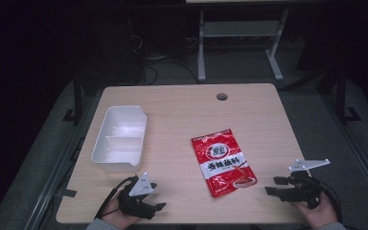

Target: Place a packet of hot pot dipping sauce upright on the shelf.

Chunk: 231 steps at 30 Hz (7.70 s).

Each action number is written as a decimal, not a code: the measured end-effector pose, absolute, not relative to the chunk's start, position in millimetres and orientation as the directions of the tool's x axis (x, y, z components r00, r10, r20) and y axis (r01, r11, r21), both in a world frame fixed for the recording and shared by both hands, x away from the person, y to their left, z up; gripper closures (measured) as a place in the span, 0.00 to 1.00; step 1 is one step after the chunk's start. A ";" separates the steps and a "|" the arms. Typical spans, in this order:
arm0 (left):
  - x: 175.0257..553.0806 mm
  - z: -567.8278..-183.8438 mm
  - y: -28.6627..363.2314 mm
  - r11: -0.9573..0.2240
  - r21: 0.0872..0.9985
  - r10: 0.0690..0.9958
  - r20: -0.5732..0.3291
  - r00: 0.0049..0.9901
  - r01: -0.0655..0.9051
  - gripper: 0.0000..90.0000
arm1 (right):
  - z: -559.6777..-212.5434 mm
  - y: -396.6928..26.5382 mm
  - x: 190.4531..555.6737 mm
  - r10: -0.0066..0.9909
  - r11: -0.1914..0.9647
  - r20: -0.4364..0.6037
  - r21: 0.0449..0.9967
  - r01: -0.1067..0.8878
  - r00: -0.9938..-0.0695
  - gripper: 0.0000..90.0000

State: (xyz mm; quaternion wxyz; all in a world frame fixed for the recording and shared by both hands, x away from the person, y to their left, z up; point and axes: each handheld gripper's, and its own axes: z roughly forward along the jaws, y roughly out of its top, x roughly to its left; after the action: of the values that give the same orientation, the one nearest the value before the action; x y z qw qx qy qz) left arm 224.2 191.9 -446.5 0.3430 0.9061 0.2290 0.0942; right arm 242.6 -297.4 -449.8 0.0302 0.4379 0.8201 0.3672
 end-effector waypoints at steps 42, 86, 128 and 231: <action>355.1 -408.0 78.0 -0.643 0.615 0.593 0.024 0.805 0.456 0.45 | -433.0 -197.5 297.5 0.638 0.553 0.220 0.536 0.638 -0.737 1.00; 429.0 -450.1 67.0 -0.556 0.525 0.621 -0.253 0.742 0.644 0.67 | -442.8 -191.9 298.2 0.631 0.574 0.203 0.527 0.627 -0.749 0.99; 425.4 -447.8 60.5 -0.599 0.521 0.550 -0.284 0.786 0.608 0.94 | -445.9 -192.2 299.5 0.627 0.551 0.230 0.545 0.632 -0.745 0.99; 345.3 -352.0 74.0 -0.636 0.706 0.427 -0.014 0.904 0.311 0.70 | -364.2 -204.2 373.2 0.427 0.655 0.345 0.519 0.549 -0.836 0.99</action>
State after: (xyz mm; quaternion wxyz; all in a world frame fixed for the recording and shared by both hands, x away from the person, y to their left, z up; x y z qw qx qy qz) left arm 345.3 74.0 -352.0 0.3739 0.9012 0.2048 0.0773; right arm 373.2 -204.2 -364.2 -0.0966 0.2700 0.9045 0.3158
